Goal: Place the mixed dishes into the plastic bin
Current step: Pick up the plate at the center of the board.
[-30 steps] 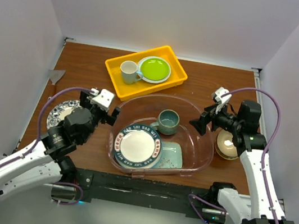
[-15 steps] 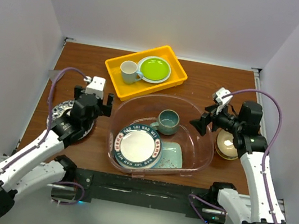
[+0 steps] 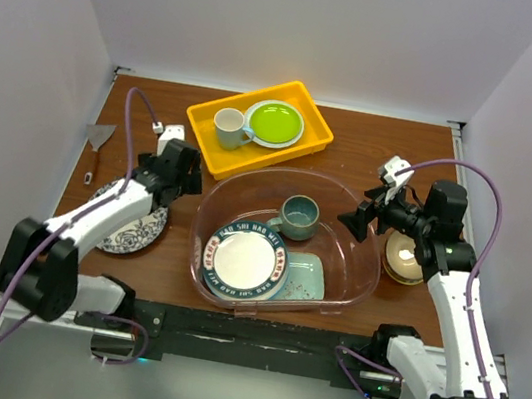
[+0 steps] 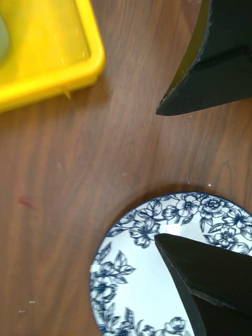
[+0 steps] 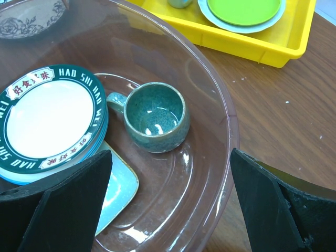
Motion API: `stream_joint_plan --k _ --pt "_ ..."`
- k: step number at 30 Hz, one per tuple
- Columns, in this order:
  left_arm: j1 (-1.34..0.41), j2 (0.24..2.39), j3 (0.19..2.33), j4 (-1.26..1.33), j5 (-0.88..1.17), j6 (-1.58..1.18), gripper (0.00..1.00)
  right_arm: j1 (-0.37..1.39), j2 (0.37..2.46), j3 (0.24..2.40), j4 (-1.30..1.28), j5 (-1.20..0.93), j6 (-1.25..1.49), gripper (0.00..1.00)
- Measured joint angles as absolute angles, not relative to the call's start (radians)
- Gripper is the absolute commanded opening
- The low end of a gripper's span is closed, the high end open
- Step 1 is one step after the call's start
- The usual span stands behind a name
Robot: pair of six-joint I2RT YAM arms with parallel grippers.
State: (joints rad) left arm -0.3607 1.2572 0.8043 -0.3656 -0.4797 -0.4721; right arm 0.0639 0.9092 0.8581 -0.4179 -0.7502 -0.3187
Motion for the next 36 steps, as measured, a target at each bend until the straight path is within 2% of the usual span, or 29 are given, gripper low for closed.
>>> stream_joint_plan --k 1,7,36 --pt "-0.36 1.313 0.834 -0.399 -0.495 -0.506 0.84 0.064 0.909 0.858 -0.418 -0.75 -0.319 0.99" --pt "-0.358 1.525 0.943 -0.536 -0.557 -0.633 0.69 0.064 0.909 0.858 -0.418 -0.75 -0.319 0.99" --pt "-0.356 1.775 1.062 -0.744 -0.646 -0.781 0.41 0.064 0.888 0.858 -0.422 -0.751 -0.332 0.99"
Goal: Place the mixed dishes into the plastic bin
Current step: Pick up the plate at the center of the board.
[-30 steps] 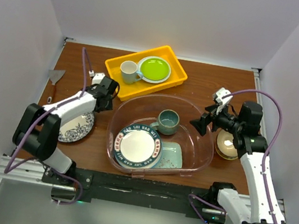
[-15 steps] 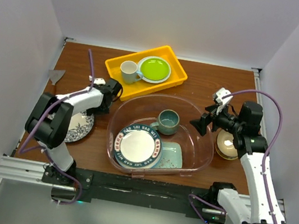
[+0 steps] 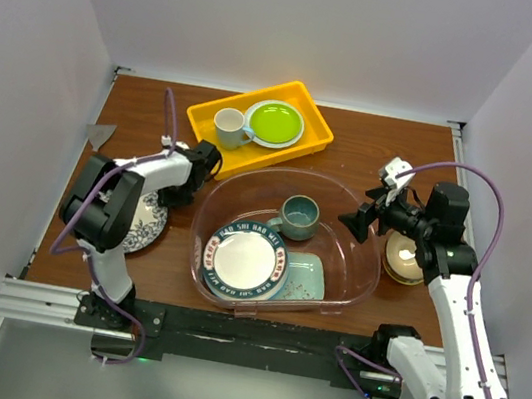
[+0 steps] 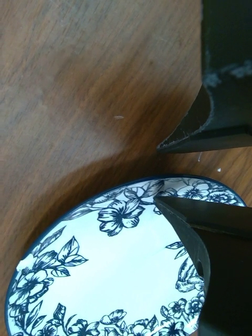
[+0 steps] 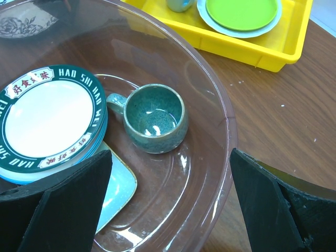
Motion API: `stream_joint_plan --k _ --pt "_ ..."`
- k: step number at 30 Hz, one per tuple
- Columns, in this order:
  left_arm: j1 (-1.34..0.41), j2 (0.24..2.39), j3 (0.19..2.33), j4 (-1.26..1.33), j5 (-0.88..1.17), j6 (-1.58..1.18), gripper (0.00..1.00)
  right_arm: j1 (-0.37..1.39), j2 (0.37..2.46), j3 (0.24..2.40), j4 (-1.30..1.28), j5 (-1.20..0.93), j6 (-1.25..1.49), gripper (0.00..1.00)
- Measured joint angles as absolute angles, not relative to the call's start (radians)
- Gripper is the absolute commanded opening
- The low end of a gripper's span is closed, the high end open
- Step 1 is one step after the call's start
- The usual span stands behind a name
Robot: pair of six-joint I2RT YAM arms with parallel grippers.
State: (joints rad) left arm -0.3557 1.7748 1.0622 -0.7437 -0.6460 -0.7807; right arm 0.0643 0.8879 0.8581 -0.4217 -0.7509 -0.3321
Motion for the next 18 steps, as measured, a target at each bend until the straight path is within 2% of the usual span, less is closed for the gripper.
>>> stream_joint_plan --k 11,18 --pt "-0.356 1.824 1.103 -0.801 -0.681 -0.812 0.39 0.064 0.887 0.858 -0.422 -0.751 -0.334 0.99" --pt "-0.356 1.835 1.109 -0.818 -0.691 -0.828 0.24 0.064 0.879 0.858 -0.423 -0.75 -0.334 0.99"
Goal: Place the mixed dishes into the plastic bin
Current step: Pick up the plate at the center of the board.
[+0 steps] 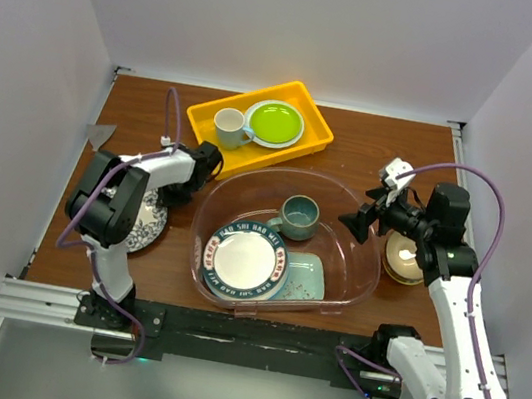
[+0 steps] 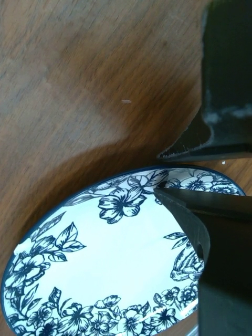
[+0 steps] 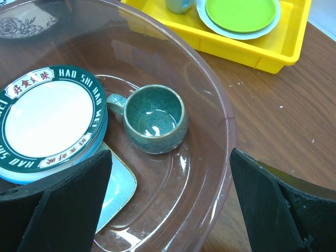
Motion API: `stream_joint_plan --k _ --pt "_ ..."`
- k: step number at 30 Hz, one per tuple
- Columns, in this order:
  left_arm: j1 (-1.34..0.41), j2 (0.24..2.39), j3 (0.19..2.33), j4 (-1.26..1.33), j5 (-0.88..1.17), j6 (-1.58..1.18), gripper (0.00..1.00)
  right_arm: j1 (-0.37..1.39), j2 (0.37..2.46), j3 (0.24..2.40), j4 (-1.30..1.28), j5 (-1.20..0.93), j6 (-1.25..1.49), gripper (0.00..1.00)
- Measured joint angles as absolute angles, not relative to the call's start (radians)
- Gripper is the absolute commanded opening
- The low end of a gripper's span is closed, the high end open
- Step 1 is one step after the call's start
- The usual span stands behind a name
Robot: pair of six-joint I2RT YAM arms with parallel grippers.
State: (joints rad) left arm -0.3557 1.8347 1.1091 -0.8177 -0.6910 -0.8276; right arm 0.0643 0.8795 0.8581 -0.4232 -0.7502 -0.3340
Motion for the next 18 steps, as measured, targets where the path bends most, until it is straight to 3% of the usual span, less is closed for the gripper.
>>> stream_joint_plan --k 5,18 --pt "-0.356 1.835 1.11 -0.841 -0.717 -0.819 0.0 0.064 0.875 0.858 -0.424 -0.749 -0.334 0.99" --pt "-0.355 1.759 1.11 -0.918 -0.776 -0.791 0.0 0.064 0.875 0.858 -0.426 -0.743 -0.334 0.99"
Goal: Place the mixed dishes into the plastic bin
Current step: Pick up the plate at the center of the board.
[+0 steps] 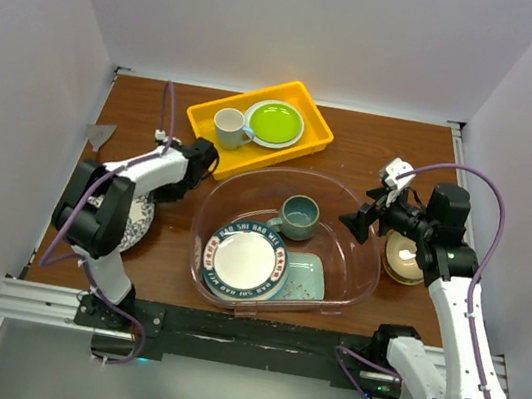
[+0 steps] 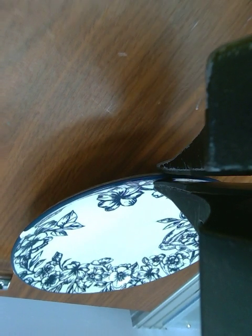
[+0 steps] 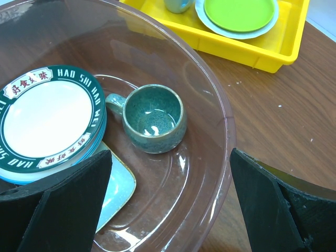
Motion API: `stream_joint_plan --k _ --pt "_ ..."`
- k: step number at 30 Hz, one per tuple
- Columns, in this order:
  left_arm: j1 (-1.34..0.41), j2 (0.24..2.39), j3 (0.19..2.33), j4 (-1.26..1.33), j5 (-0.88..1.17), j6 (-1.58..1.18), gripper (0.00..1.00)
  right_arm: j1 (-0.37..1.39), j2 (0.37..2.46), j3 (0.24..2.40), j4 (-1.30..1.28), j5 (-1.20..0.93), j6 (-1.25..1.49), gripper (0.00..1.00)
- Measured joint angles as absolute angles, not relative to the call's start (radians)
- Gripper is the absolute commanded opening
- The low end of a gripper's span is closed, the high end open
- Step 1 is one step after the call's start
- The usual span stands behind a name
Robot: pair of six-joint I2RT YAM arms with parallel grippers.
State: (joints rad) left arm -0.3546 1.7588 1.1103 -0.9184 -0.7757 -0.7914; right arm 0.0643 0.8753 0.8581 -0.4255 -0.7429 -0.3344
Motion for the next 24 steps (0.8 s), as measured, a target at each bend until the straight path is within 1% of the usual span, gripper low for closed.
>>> stream_joint_plan --k 4,11,24 --pt "-0.355 1.642 1.113 -0.923 -0.747 -0.789 0.0 0.064 0.875 0.858 -0.426 -0.743 -0.334 0.99" --pt "-0.356 1.507 1.158 -0.928 -0.673 -0.791 0.0 0.064 0.875 0.858 -0.425 -0.742 -0.334 0.99" --pt "-0.356 1.331 1.227 -0.93 -0.578 -0.747 0.0 0.064 0.875 0.858 -0.426 -0.725 -0.334 0.99"
